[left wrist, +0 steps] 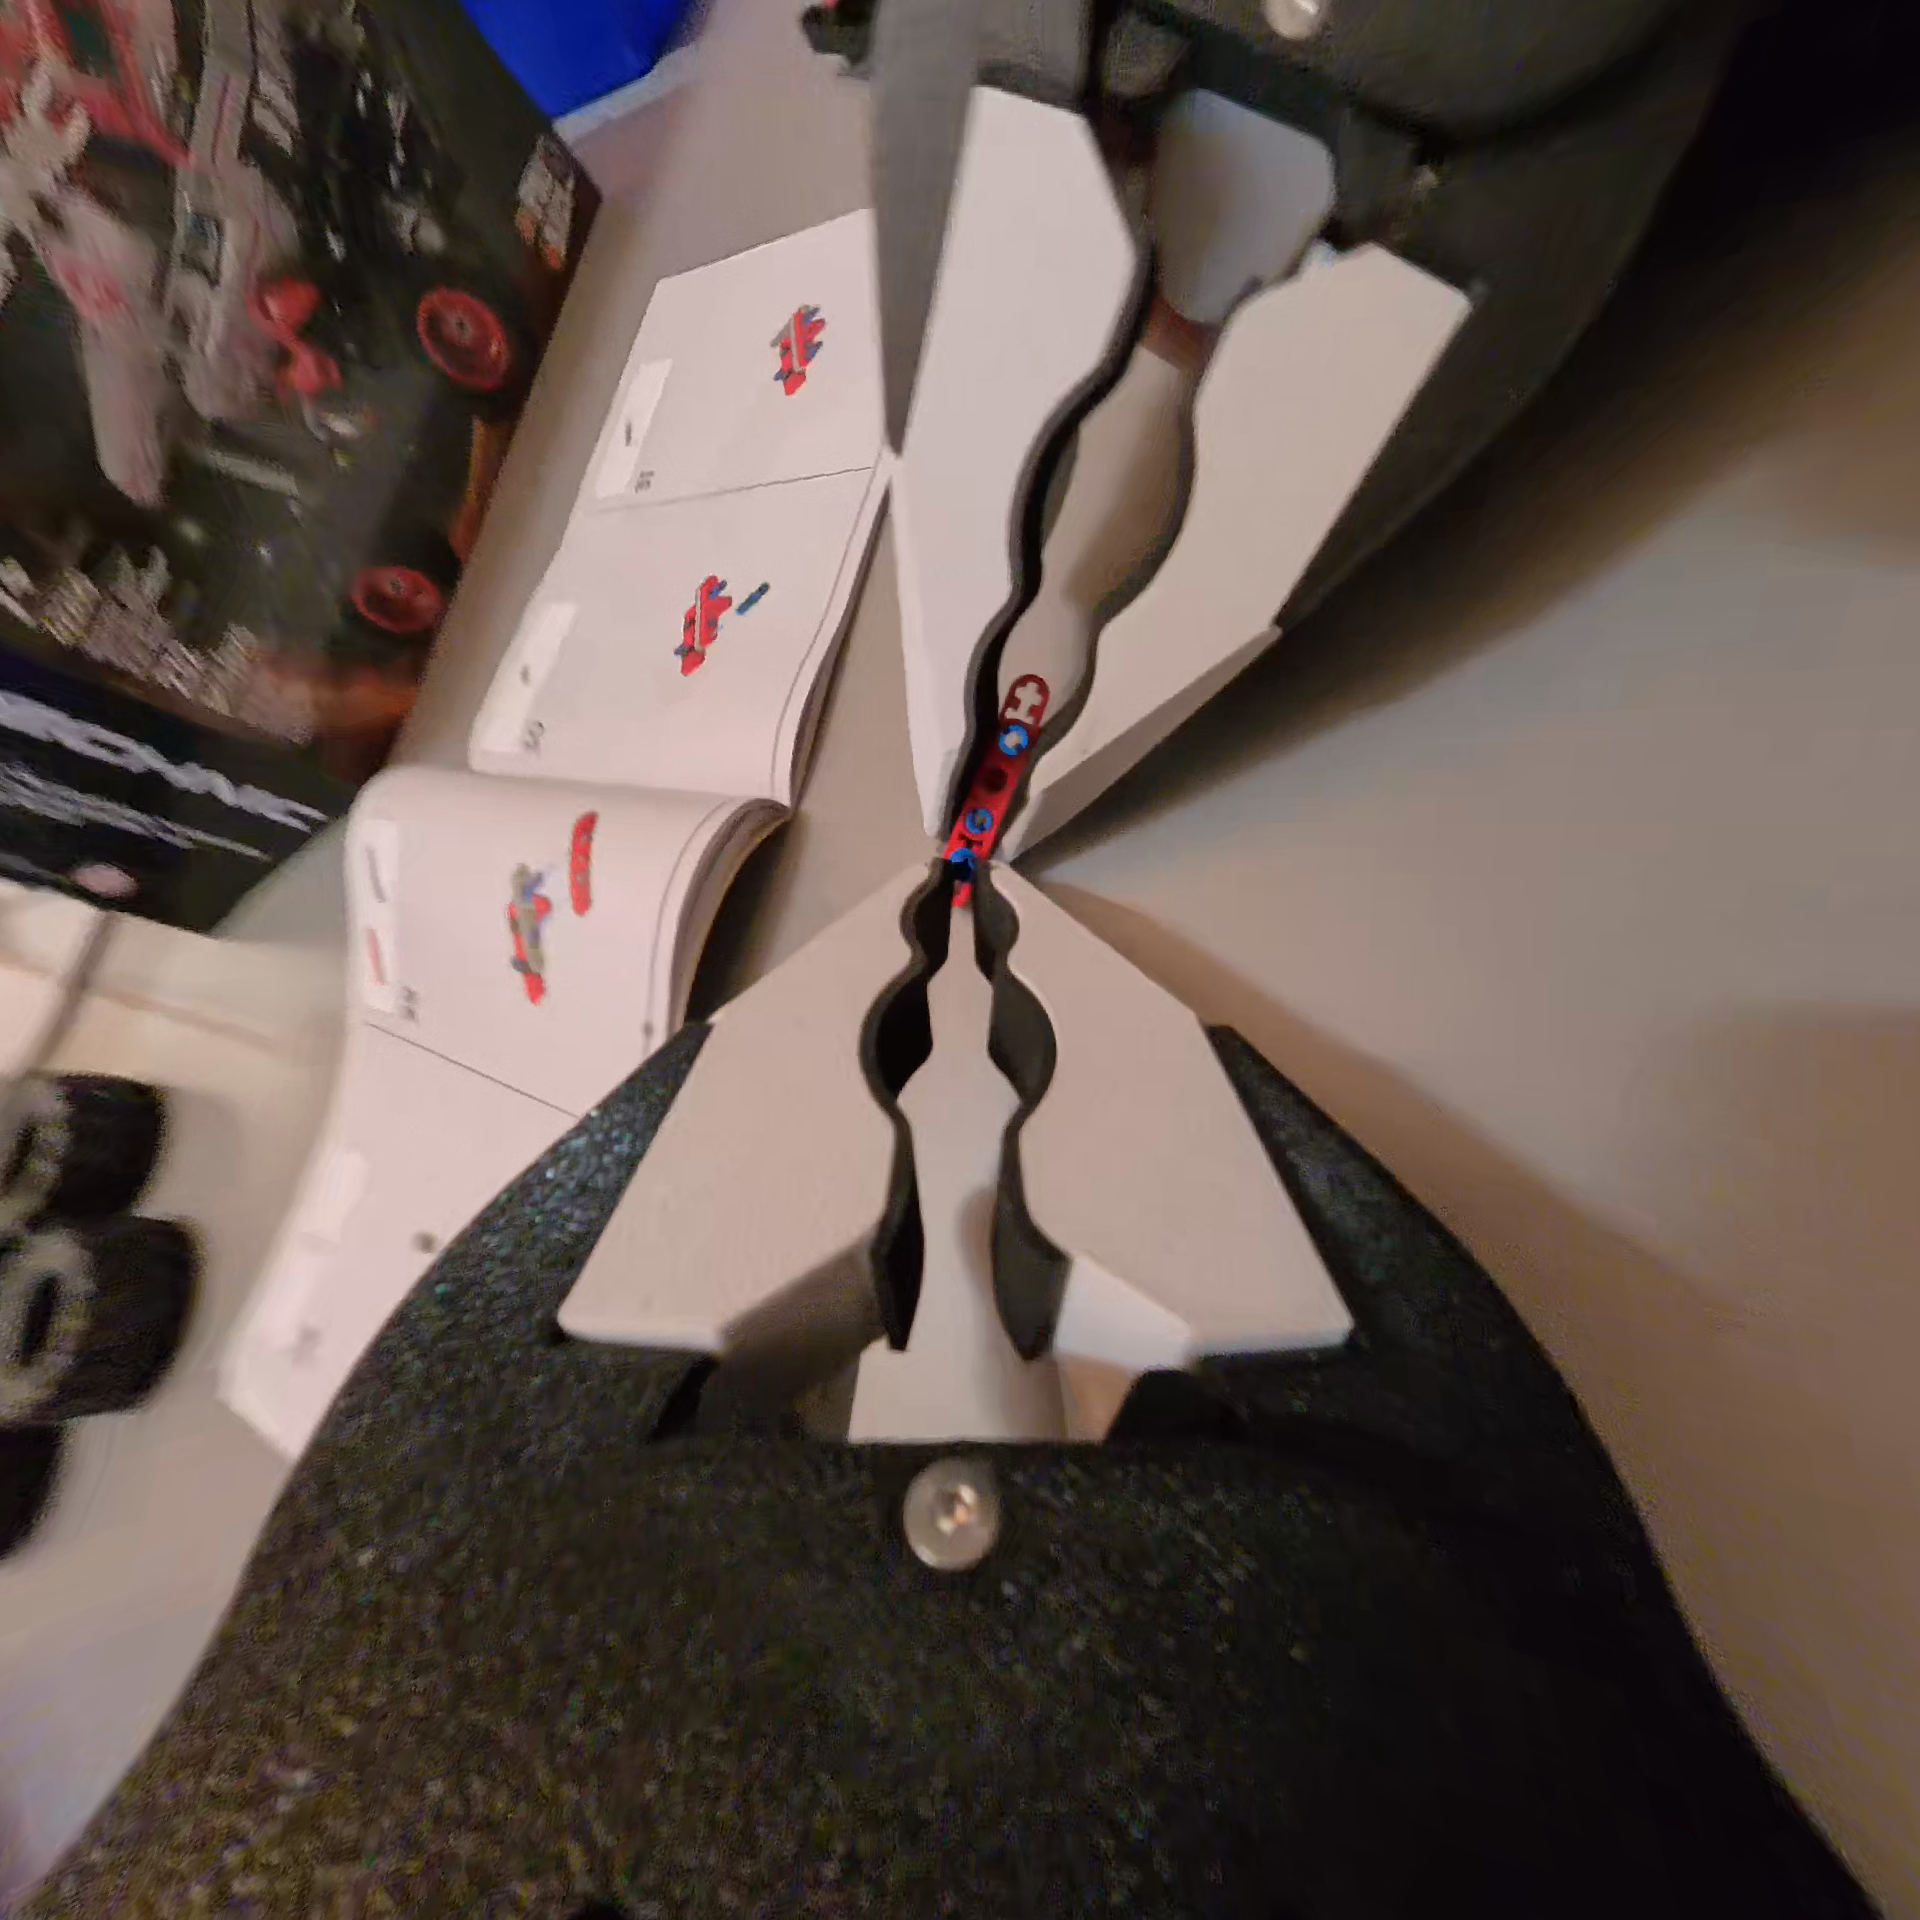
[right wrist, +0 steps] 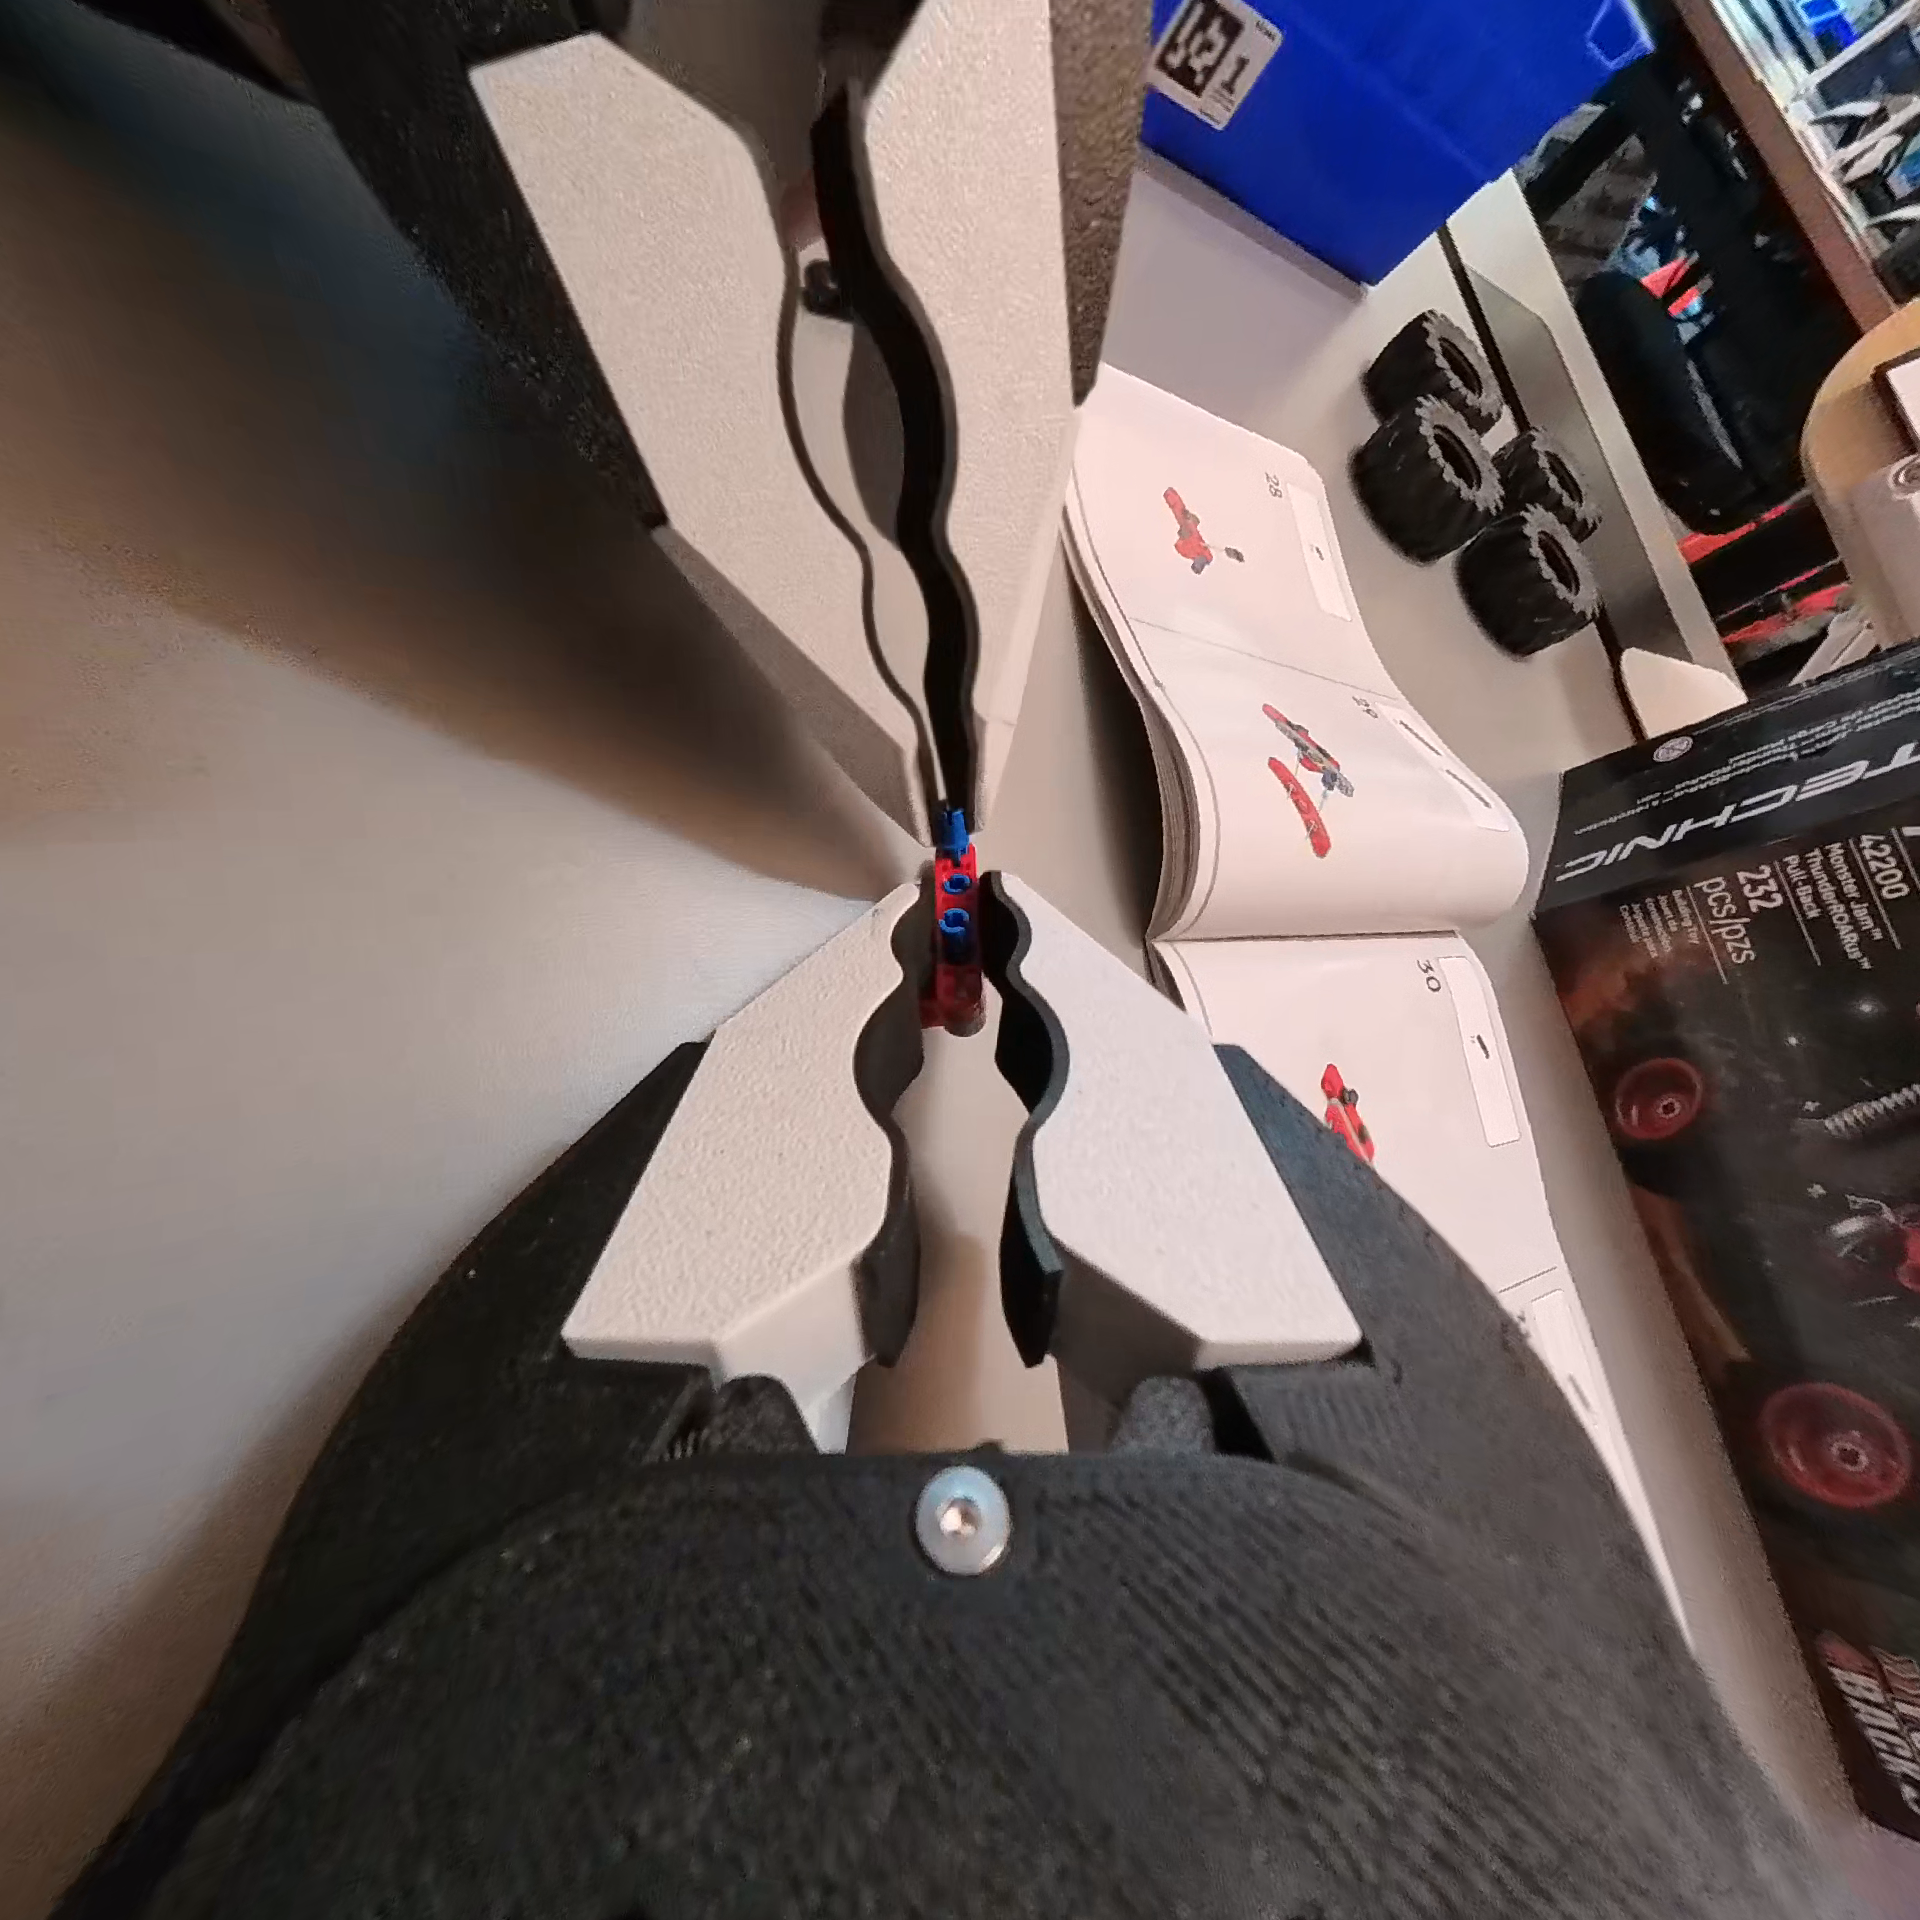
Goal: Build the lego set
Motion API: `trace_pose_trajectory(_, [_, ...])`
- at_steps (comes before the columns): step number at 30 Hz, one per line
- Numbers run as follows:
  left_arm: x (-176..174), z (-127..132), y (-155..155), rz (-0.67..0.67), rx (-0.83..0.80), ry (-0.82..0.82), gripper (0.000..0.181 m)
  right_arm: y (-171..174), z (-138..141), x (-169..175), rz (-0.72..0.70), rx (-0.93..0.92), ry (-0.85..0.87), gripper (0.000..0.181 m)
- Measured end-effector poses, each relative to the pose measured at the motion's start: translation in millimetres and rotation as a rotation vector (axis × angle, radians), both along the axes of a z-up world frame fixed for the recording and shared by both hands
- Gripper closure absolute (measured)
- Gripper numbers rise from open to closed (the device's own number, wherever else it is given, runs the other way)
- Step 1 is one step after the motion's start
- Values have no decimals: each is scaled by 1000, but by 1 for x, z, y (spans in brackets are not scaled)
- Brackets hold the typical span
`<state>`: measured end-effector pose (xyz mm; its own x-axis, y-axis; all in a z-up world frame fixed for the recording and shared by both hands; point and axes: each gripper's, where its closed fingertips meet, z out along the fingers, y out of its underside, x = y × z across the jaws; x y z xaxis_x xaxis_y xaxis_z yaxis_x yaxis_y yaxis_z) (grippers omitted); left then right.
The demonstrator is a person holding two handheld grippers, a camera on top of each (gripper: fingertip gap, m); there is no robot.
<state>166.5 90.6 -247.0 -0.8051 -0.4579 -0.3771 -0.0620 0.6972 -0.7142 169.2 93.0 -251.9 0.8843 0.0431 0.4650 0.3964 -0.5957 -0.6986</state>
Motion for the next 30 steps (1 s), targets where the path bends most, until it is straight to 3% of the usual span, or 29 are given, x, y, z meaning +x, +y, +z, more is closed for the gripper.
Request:
trace_pose_trajectory(1, [0,0,0,-1,-17,4,180,0,0,0,-1,0,9,175])
trace_pose_trajectory(5, [2,1,1,-91,155,-151,179,0,0,0,2,-1,17,175])
trace_pose_trajectory(9, [3,0,-1,-20,-46,47,179,-1,0,3,-13,0,34,175])
trace_pose_trajectory(13, [4,0,0,-64,127,-90,179,-1,0,3,-13,-1,23,175])
trace_pose_trajectory(17, [5,-1,-1,-54,28,-86,179,-1,0,5,-22,0,1,175])
trace_pose_trajectory(20, [5,0,-1,-64,68,-167,179,-1,0,5,-21,2,-38,175])
trace_pose_trajectory(30, [0,-2,1,-74,71,-201,167,0,0,1,3,0,-123,175])
